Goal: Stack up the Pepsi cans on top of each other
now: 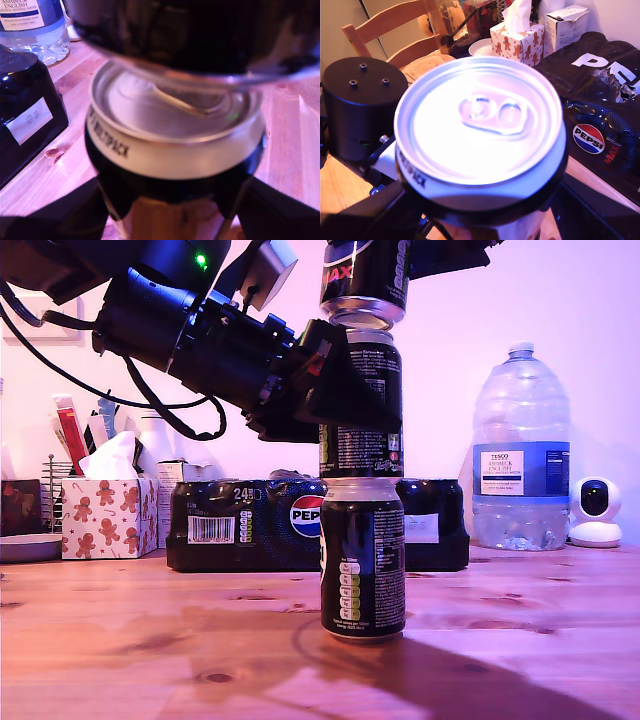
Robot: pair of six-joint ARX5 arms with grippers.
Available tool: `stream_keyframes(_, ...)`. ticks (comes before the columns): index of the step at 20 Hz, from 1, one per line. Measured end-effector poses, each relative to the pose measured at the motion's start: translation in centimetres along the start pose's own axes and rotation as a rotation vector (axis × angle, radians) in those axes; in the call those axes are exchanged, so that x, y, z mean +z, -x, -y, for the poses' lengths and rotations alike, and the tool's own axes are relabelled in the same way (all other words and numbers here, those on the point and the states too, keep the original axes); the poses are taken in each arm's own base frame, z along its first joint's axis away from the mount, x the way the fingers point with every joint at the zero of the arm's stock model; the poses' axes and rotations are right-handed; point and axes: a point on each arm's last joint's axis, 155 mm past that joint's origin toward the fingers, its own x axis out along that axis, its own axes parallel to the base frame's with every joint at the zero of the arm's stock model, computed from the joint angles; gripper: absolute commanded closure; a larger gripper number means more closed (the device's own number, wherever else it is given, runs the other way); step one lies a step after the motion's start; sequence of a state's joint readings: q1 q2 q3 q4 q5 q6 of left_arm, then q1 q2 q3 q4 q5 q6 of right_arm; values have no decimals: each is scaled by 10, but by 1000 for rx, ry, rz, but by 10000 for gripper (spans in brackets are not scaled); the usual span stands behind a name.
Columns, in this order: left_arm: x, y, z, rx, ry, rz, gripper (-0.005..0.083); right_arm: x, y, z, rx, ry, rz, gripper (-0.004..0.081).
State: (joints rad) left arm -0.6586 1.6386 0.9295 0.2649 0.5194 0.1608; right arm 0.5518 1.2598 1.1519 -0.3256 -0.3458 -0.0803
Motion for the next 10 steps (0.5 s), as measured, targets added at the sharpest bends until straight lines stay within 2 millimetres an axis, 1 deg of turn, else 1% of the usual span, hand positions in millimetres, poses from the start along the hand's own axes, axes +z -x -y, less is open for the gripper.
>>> stream_keyframes(5,0,0,0,0,0,-1,361,-2,-4,-3,-5,29,-10,390)
stream_keyframes(8,-1,0,0,0,-2,-3,361,-7,-11,3,-23,28,-23,390)
stream_keyframes(10,-1,0,0,-1,-2,-7,361,-8,-12,4,-29,31,-27,390)
